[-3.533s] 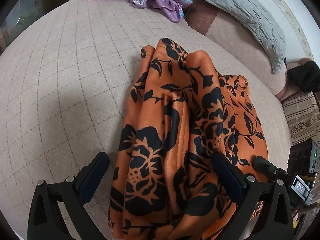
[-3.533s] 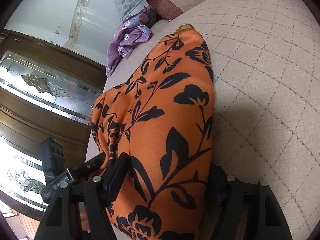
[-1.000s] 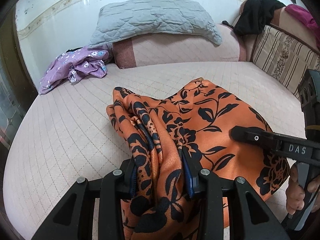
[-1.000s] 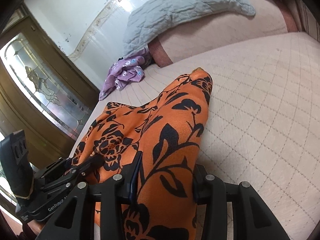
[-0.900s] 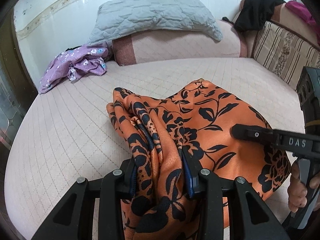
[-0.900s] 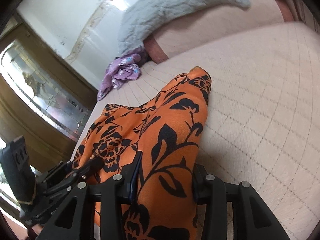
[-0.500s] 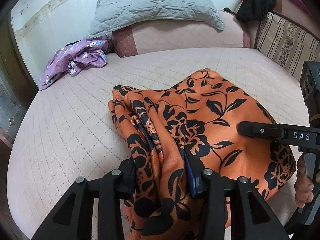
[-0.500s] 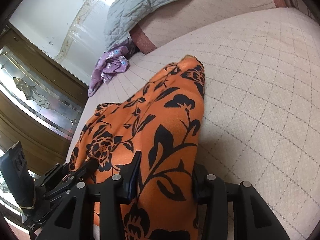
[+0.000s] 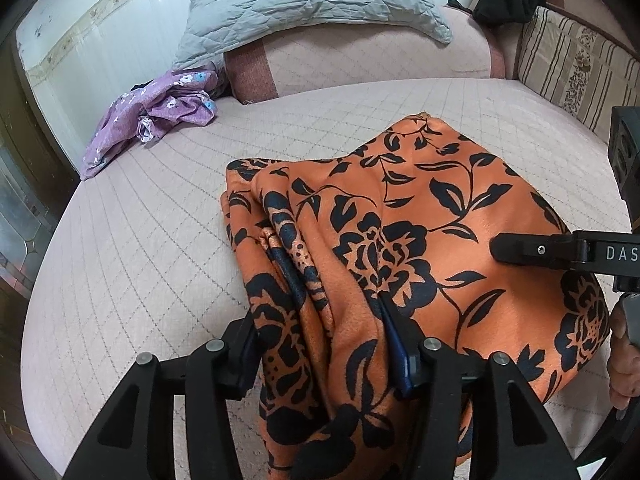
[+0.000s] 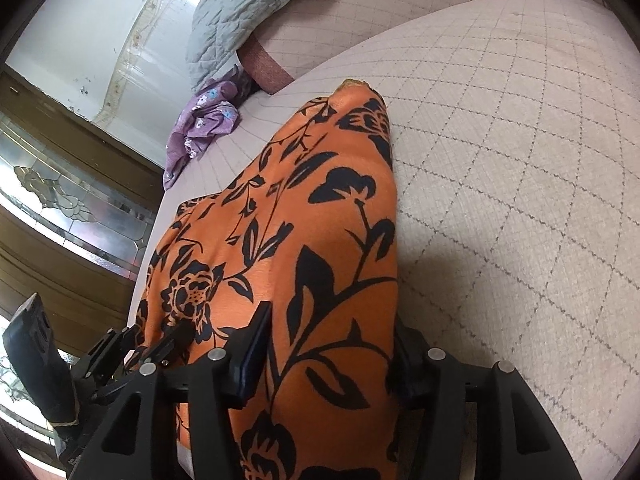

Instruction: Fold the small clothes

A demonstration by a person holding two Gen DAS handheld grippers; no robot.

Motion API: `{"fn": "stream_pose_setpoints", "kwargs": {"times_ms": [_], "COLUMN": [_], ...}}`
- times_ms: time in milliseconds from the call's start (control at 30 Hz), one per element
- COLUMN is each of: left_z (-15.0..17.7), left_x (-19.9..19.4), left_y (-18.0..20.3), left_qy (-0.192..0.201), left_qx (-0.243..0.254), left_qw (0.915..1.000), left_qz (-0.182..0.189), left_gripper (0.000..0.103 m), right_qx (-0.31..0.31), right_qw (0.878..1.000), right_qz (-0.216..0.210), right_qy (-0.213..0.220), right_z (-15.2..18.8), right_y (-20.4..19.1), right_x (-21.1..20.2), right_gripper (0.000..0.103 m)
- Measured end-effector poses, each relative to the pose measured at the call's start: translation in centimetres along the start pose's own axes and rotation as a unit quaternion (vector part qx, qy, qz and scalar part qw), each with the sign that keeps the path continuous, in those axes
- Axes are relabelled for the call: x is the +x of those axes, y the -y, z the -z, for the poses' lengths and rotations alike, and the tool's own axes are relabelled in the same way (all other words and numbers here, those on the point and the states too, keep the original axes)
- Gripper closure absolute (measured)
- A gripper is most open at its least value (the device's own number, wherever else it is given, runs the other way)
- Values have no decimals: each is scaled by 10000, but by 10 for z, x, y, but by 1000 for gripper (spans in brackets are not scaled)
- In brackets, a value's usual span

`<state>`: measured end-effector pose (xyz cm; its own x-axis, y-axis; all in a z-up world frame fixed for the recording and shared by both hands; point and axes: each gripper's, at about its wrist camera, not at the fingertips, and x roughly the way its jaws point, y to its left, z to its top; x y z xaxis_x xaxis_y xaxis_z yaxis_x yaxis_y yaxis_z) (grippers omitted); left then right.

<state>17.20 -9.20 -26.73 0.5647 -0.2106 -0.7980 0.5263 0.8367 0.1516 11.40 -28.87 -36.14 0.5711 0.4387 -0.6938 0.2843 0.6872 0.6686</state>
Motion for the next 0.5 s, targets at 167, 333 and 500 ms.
{"fn": "stream_pose_setpoints", "kwargs": {"times_ms": [167,333,500], "left_z": [1,0,0], "left_x": [2,5,8], "left_y": [-2,-4,-6], "left_qy": [-3,-47,-103], "left_qx": [-8,-58,-80], "left_qw": [10000,10000,9999], "left_qz": [25,3,2], "left_gripper": [44,36,30], "right_qx": [-4,-7,-13], "right_qw": [10000,10000,10000], "right_qz": [15,10,12], "right_qy": [-2,-23,-23], "right_z": [2,1,1], "right_y": [0,1,0], "right_x": [-1,0,1], "right_gripper": [46,45,44]}}
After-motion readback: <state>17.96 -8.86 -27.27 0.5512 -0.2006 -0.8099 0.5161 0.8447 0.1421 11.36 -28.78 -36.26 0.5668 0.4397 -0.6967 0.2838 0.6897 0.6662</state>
